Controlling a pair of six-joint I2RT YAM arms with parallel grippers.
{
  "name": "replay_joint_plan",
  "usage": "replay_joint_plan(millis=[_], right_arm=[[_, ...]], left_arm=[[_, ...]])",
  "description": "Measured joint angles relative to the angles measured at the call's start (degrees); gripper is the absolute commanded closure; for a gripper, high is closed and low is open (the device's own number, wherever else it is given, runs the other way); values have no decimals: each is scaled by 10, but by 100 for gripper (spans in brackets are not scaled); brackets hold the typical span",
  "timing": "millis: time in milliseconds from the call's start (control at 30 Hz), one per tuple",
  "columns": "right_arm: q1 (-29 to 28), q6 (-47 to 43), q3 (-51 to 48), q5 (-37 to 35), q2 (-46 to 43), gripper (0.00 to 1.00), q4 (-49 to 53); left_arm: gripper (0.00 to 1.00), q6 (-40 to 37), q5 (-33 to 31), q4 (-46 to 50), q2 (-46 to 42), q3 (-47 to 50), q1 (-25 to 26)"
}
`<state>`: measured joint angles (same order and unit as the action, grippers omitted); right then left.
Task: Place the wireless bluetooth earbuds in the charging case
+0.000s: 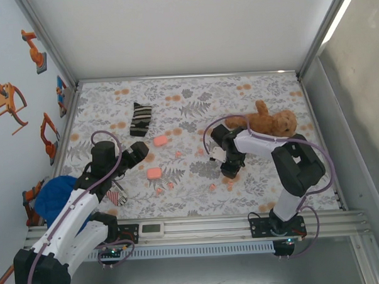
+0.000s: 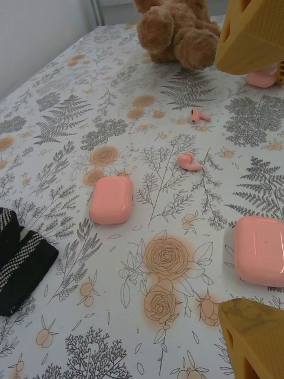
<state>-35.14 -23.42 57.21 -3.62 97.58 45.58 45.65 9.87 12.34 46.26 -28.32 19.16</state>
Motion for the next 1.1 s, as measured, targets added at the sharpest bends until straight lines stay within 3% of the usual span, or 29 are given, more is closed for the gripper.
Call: replay_joint_plan(millis=[300, 500, 800, 1100], right_arm=[[-1, -7, -9, 11, -153, 55, -29], [-10, -12, -8, 52, -281, 55, -57], [-25, -35, 15, 91, -381, 55, -70], [-43, -46, 30, 96, -403, 55, -75]], left_arm=[[0, -2, 35, 3, 7, -16, 4], [12, -8, 98, -2, 34, -74, 27], [23, -9, 164, -36, 84, -155, 105], [26, -11, 184, -82, 151, -212, 203]])
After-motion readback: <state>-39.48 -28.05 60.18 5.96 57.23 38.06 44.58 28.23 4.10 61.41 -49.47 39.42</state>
